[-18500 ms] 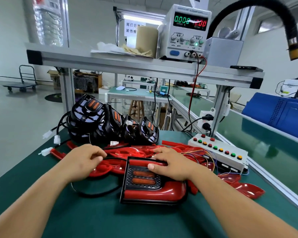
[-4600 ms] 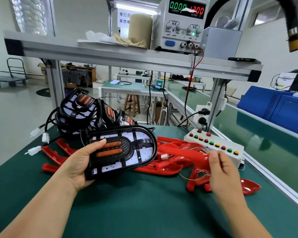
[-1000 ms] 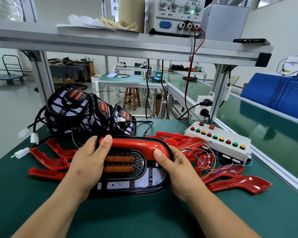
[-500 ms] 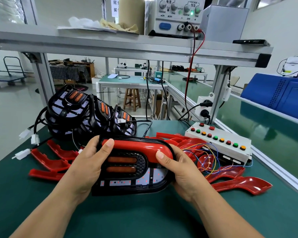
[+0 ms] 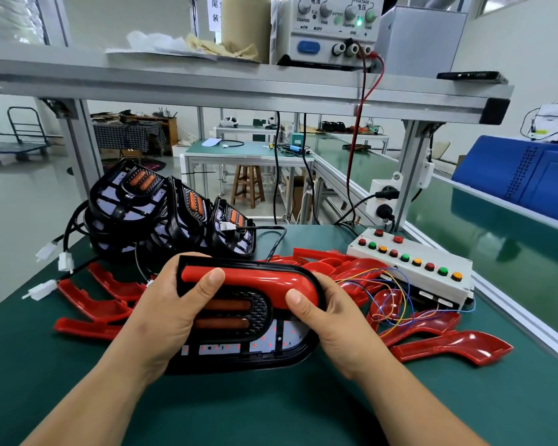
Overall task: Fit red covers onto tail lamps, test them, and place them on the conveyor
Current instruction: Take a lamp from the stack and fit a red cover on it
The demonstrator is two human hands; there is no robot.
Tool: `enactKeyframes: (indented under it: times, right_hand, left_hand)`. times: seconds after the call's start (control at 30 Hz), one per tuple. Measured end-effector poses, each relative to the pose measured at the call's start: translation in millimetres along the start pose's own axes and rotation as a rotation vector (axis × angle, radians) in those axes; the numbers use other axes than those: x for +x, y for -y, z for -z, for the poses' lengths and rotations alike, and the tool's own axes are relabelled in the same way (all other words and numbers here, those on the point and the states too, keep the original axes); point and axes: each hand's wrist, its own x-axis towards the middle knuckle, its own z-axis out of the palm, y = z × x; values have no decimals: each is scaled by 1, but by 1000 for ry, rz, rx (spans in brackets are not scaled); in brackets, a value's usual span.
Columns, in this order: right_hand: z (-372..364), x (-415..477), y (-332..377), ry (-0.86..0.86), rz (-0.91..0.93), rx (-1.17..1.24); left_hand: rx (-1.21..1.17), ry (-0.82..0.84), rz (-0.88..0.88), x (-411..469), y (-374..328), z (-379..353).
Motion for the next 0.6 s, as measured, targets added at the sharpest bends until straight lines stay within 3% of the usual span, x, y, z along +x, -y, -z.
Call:
enactKeyframes:
  times: [0.37,0.6]
  right_hand:
    - [-4,1,2,18,3,127]
    - [-1,5,1,-31,-8,86]
  left_hand:
    - [-75,-44,-3,5,6,2]
    - [-115,-54,62,11,15,0]
